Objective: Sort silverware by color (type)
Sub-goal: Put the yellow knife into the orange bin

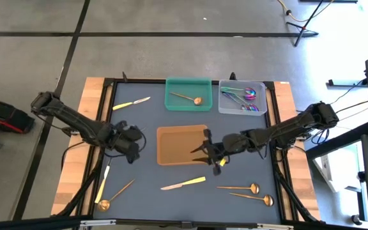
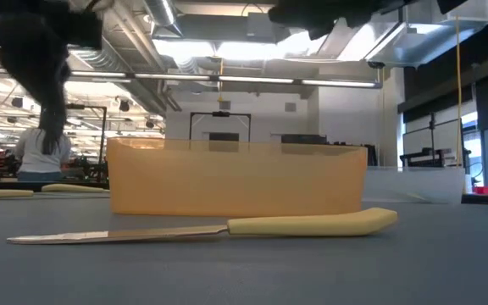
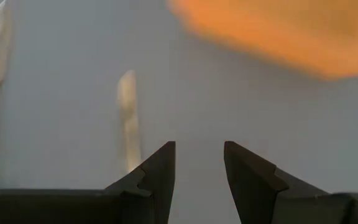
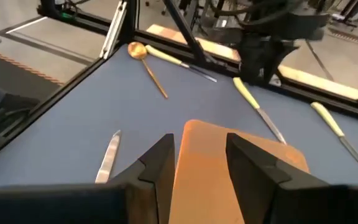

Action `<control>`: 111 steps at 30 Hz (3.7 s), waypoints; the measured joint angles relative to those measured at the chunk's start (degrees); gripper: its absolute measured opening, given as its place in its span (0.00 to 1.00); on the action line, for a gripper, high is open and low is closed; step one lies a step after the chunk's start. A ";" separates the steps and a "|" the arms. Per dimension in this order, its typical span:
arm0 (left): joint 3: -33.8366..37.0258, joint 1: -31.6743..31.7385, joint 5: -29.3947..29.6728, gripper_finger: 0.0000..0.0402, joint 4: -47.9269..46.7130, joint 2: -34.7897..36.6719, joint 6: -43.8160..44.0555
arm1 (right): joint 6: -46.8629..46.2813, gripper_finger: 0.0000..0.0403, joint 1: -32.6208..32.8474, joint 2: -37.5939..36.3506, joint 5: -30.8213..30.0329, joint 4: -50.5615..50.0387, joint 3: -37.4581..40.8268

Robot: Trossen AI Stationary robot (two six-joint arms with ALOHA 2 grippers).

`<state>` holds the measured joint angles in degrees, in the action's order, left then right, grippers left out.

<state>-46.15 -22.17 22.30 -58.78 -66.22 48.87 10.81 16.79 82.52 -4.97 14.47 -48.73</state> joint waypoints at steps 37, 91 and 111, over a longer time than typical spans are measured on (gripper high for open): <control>12.02 32.71 -21.02 0.33 4.65 -13.18 -22.91 | -4.37 0.33 0.09 0.02 -4.94 -4.15 0.02; -4.58 8.24 2.89 0.11 47.99 -16.96 -38.99 | -14.41 0.33 10.38 -13.02 -2.29 -5.29 -0.02; -4.59 10.46 -7.39 0.25 52.44 -26.58 -37.07 | -21.48 0.35 12.45 -12.41 -12.40 -22.85 0.00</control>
<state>-50.74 -11.71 14.91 -6.34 -92.79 11.80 -10.67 29.23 70.11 -17.37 -8.39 -48.73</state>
